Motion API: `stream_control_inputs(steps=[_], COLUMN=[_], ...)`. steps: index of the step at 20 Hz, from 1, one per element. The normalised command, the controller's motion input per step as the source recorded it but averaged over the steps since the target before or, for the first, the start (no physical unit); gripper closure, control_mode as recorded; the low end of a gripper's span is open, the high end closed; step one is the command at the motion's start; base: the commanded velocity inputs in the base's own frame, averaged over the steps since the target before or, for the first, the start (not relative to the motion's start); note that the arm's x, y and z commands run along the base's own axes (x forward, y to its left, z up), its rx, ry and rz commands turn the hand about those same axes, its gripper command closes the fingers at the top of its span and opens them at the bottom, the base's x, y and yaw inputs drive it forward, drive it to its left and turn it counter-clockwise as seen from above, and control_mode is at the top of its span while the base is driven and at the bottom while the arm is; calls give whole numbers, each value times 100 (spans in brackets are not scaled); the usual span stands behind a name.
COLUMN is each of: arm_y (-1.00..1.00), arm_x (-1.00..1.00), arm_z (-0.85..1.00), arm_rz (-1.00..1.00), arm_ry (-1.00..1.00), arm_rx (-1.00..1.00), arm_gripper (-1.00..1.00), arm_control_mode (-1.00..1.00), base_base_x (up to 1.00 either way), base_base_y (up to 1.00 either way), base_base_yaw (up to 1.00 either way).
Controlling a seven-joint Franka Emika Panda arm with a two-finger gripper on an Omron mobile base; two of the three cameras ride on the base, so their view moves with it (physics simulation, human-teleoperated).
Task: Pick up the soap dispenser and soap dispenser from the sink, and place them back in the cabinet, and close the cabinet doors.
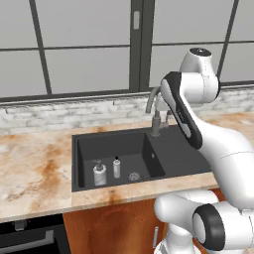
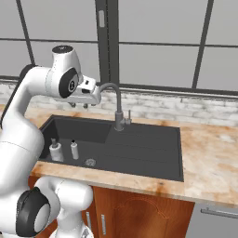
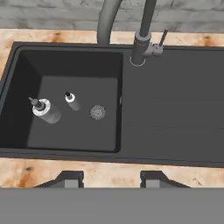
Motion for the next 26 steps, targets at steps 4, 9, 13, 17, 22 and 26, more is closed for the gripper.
stream_control_inputs(steps=[4, 9, 13, 17, 22, 26], arm_y=[16, 49, 49, 45, 38, 26], arm_x=[0, 0, 0, 0, 0, 2], arm_z=[0, 0, -1, -13, -35, -52], arm_rz=[0, 0, 0, 0, 0, 0], arm_ry=[-4, -6, -4, 0, 0, 0], arm_rx=[0, 0, 0, 0, 0, 0], arm_gripper=[-100, -100, -100, -100, -100, -100], arm_control_mode=[-100, -100, -100, -100, -100, -100], base_base_x=[0, 0, 0, 0, 0, 0], base_base_y=[0, 0, 0, 0, 0, 0], base_base_yaw=[0, 0, 0, 0, 0, 0])
